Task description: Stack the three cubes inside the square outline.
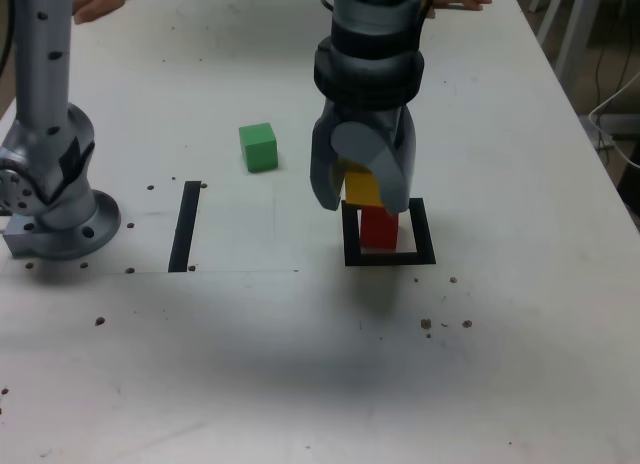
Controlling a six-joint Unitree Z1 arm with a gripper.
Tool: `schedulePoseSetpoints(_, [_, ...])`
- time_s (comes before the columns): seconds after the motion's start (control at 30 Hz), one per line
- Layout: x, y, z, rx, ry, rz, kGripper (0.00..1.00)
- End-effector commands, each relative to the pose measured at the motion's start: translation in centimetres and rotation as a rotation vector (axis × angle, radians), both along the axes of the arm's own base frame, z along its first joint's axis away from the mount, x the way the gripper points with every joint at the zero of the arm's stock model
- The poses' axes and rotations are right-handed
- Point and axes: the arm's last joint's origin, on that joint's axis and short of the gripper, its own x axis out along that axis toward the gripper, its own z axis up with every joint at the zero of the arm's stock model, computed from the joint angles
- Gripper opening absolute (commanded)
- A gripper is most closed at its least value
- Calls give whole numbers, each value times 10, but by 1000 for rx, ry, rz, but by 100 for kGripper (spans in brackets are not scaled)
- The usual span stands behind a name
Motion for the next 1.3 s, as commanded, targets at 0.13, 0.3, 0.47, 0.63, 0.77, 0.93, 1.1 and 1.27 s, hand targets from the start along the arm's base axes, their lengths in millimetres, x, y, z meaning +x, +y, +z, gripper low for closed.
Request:
schedulePoseSetpoints(0.13, [0,-8,-4,-2,8,-6,14])
schedulePoseSetpoints(0.3, [3,-10,-6,-1,-6,-7,15])
schedulePoseSetpoints(0.47, [6,-10,-10,15,-8,-3,18])
schedulePoseSetpoints(0.63, [10,-11,-18,28,10,3,19])
schedulePoseSetpoints(0.77, [12,-11,-21,30,16,4,18])
schedulePoseSetpoints(0.93, [14,-11,-22,33,17,4,19])
schedulePoseSetpoints(1.1, [15,-11,-22,40,18,4,29])
schedulePoseSetpoints(1.27, [15,-11,-22,51,17,3,36])
